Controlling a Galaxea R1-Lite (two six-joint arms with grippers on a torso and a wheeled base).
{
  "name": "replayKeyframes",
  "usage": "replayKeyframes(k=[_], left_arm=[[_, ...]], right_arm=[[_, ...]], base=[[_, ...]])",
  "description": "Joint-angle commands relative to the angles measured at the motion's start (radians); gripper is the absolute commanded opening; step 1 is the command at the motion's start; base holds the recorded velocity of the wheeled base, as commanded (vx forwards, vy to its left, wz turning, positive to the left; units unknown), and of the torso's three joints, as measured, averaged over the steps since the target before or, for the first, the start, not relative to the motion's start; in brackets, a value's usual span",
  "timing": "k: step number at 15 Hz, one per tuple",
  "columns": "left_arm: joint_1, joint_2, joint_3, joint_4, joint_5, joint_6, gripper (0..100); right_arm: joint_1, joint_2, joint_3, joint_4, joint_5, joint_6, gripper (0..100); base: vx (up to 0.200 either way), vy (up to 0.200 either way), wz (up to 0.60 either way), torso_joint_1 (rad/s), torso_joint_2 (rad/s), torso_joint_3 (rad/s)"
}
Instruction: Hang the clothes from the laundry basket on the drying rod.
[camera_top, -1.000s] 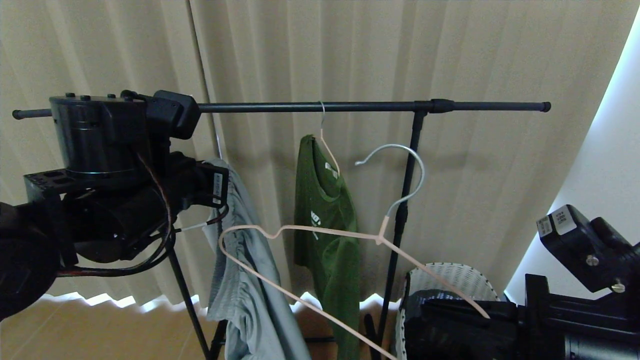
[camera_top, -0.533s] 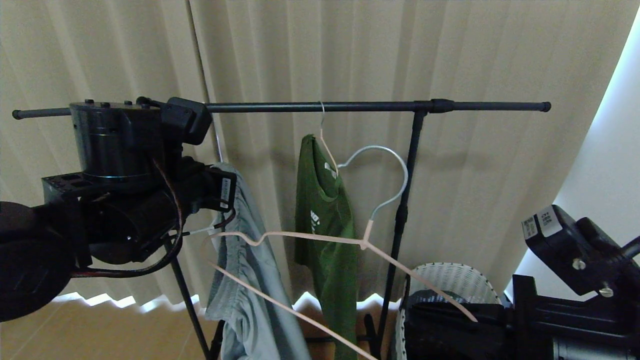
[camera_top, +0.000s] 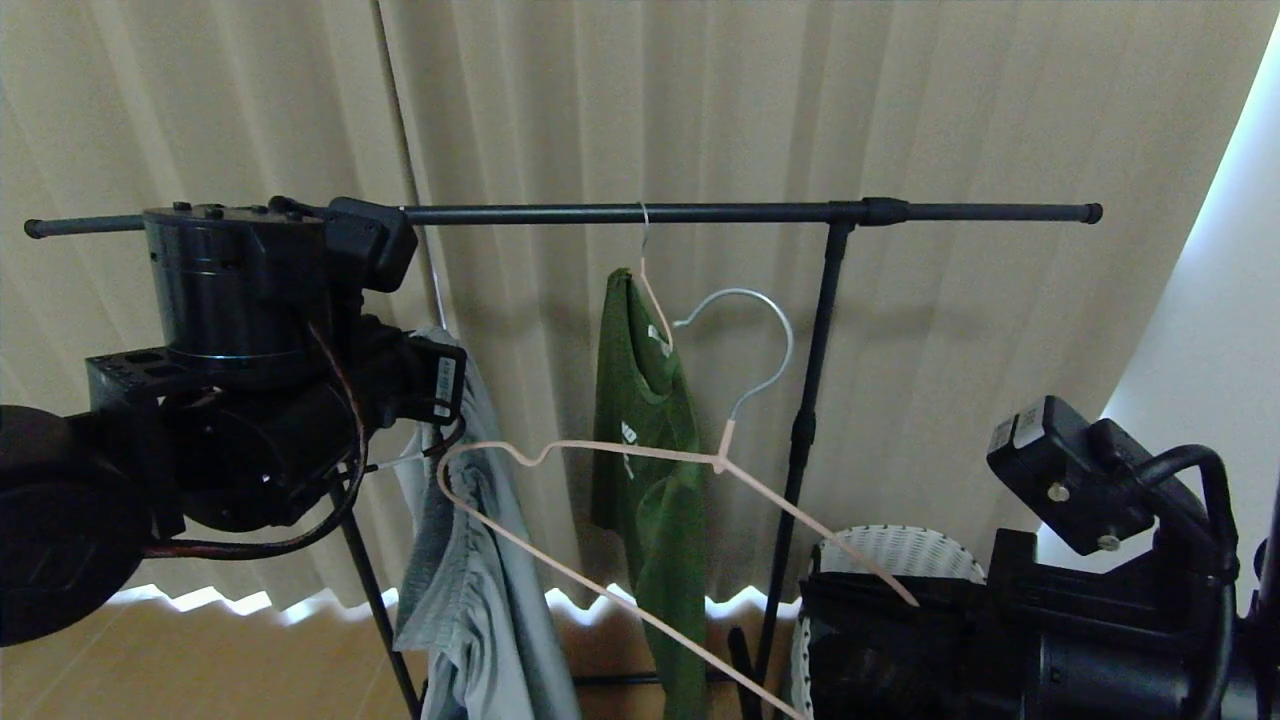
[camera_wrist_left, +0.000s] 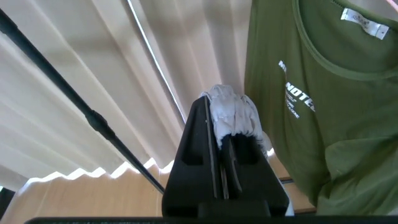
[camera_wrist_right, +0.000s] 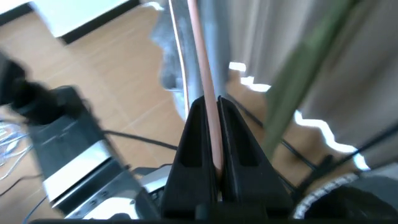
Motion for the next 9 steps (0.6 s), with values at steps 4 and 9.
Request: replayKeyframes(k=[4, 9], left_arm=[[-0.015, 0.001, 0.001, 0.006, 0.014, 0.0, 0], [-0.013, 0.011, 0.004, 0.036, 0.062, 0.023, 0]], right_arm=[[-0.034, 0.042, -0.024, 0.0, -0.02, 0.0, 0], [-0.037, 0.108, -0.065, -0.003, -0.132, 0.005, 0]], base=[[0.0, 0.0, 0.0, 0.0, 0.0, 0.0], [0.0, 0.0, 0.0, 0.0, 0.0, 0.0]])
